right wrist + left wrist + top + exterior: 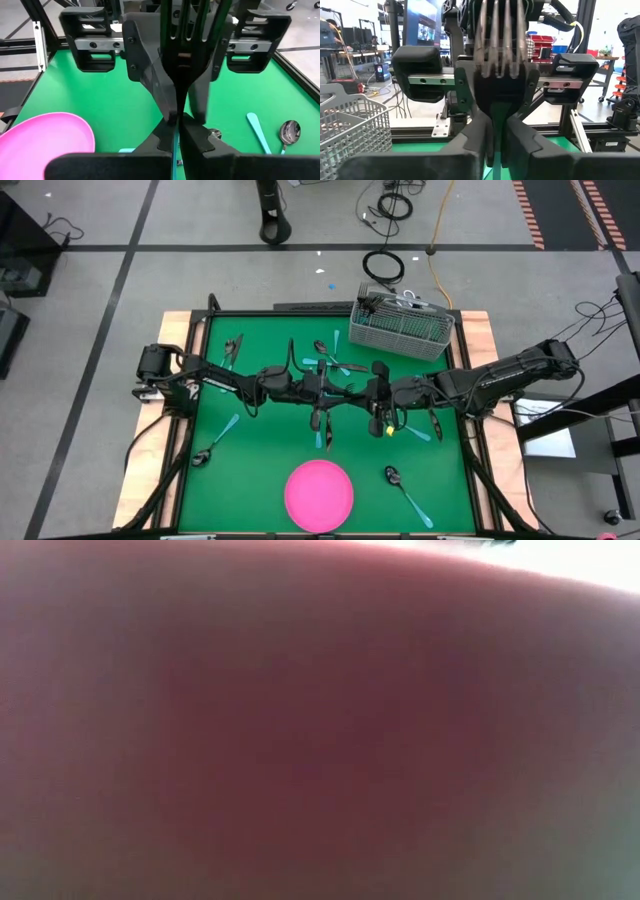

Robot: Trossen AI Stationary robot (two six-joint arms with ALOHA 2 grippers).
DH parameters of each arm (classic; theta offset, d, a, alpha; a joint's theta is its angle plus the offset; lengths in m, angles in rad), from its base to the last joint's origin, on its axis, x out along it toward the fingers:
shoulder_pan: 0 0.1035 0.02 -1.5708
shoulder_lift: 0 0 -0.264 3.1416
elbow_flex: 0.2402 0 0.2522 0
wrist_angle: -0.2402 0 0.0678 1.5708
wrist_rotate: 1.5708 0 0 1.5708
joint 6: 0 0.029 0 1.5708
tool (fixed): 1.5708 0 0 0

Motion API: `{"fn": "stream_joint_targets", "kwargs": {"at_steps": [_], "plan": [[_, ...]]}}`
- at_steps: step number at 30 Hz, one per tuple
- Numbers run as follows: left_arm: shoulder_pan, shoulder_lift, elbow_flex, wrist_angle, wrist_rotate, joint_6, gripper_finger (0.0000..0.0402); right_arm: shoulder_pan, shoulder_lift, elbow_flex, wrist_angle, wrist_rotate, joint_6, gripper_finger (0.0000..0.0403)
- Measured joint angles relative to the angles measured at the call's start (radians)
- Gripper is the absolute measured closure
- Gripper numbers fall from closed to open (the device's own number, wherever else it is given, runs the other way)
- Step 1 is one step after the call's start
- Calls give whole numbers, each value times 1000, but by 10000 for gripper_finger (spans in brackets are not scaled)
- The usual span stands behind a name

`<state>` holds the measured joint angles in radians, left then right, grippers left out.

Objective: Sort silverware
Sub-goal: Put the blue fork into the utensil holder

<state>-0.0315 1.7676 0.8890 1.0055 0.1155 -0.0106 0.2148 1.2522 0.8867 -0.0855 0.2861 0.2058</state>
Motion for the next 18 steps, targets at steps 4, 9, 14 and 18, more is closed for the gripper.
{"fn": "stream_joint_targets", "kwargs": {"at_steps": [4,9,14,18], "plan": [[0,0,0,3,1,-1,389,0,-1,0,-2,2,-4,403],[0,0,0,4,-10,-2,385,0,-1,0,-2,3,-5,384],[5,0,0,3,-13,-2,384,0,-1,0,-5,-1,-19,334],[17,0,0,2,-15,-2,384,0,-25,0,-64,-4,-29,287]]}}
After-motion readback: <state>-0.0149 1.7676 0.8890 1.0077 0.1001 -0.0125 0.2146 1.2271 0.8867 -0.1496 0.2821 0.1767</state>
